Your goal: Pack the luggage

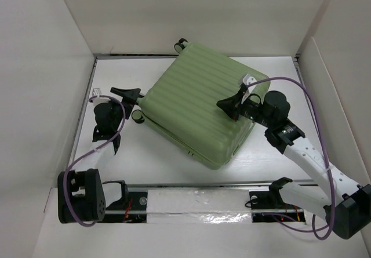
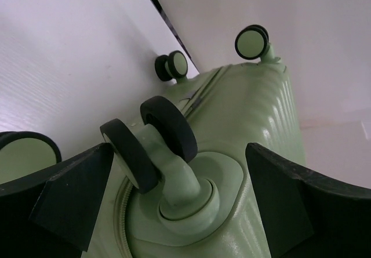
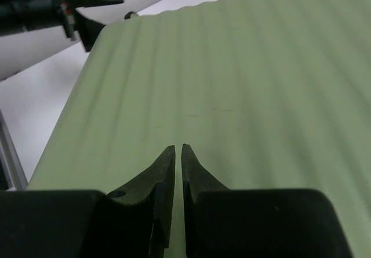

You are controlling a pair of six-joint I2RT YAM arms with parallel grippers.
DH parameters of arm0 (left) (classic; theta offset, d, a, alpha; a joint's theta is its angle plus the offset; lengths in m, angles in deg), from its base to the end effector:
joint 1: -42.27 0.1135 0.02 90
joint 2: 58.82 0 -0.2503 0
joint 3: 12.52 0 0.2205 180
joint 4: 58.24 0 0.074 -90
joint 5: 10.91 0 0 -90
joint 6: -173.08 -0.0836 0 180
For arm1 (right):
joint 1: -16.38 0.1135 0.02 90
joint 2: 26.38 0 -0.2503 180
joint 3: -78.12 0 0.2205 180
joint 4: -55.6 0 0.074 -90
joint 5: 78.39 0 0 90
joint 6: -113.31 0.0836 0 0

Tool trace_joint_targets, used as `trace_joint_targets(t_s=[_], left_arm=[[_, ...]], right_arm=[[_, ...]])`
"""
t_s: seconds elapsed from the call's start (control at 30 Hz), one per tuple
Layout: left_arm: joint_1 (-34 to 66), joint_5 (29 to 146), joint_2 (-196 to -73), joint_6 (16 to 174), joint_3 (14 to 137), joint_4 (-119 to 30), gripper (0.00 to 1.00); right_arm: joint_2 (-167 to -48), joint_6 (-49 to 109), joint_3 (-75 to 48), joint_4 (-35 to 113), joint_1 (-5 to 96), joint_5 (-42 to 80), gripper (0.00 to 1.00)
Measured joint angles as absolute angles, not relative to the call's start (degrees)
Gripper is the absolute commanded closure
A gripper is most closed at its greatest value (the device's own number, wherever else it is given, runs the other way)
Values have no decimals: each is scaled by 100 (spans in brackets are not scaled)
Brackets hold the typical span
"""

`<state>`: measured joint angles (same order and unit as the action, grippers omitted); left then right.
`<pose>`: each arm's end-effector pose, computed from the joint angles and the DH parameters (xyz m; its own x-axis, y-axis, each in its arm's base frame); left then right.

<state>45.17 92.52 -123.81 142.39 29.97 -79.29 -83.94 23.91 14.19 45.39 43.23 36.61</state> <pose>0.2738 -0.0056 0.2520 -0.1700 -0.8461 -0.5052 0.0715 0.5007 -0.8627 0.2109 0.1464 0.3392 -0.0680 -0.0238 -0.9974 -0.7849 0.6184 0.0387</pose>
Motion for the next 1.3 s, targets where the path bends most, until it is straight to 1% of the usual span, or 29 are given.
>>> trace_joint_targets(t_s=[0.13, 0.33, 0.43, 0.47, 0.5, 0.53, 0.57, 0.67, 0.73, 0.8, 0.83, 0.9, 0.97, 1.0, 1.03, 1.1, 1.13, 1.3], left_arm=[[4493, 9527, -12727, 14506, 2995, -8281, 1], [4370, 9582, -13232, 14777, 2997, -8690, 1], [4335, 9613, -13627, 14934, 3039, -8972, 11], [4333, 9624, -13763, 14982, 3098, -9029, 30], [4335, 9621, -13887, 15045, 3159, -9092, 41], [4335, 9584, -13981, 15085, 3207, -9147, 56], [4348, 9600, -14058, 15118, 3231, -9265, 78], [4351, 9562, -14064, 15137, 3238, -9407, 100], [4351, 9541, -14007, 15107, 3275, -9289, 100], [4329, 9486, -13870, 14982, 3430, -8941, 100], [4313, 9403, -13800, 14864, 3533, -8559, 100], [4254, 9283, -13577, 14628, 3989, -7995, 100], [4217, 9180, -13400, 14398, 4442, -7442, 100], [4206, 9136, -13315, 14322, 4636, -7263, 100], [4198, 9077, -13216, 14237, 4813, -7116, 100], [4182, 9025, -12941, 14092, 5030, -6850, 100], [4158, 8996, -12770, 14023, 5034, -6723, 100], [4145, 8918, -12233, 13800, 4776, -6189, 100]], right_arm=[[-8311, 2199, 1520, 4513, 4530, 3551, 81], [-8311, 2112, 1551, 4476, 4635, 3390, 79], [-8309, 2112, 1601, 4478, 4751, 3317, 78], [-8302, 2114, 1638, 4476, 4793, 3298, 78], [-8302, 2116, 1669, 4452, 4834, 3276, 78], [-8298, 2114, 1706, 4450, 4865, 3243, 78], [-8287, 2116, 1739, 4434, 4882, 3213, 78], [-8198, 2114, 1784, 4430, 4908, 3099, 77], [-8136, 2114, 1813, 4432, 4908, 3016, 76], [-8123, 2112, 1830, 4430, 4908, 2957, 72], [-8130, 2112, 1830, 4439, 4906, 2935, 67], [-8136, 2112, 1832, 4487, 4906, 2907, 63], [-8152, 2112, 1832, 4550, 4906, 2891, 55], [-8160, 2110, 1832, 4637, 4906, 2885, 55], [-8160, 2103, 1832, 4721, 4908, 2869, 49], [-8149, 2099, 1832, 4804, 4911, 2819, 47], [-8149, 2092, 1832, 4832, 4911, 2786, 42], [-8152, 2096, 1832, 4869, 4906, 2719, 41]])
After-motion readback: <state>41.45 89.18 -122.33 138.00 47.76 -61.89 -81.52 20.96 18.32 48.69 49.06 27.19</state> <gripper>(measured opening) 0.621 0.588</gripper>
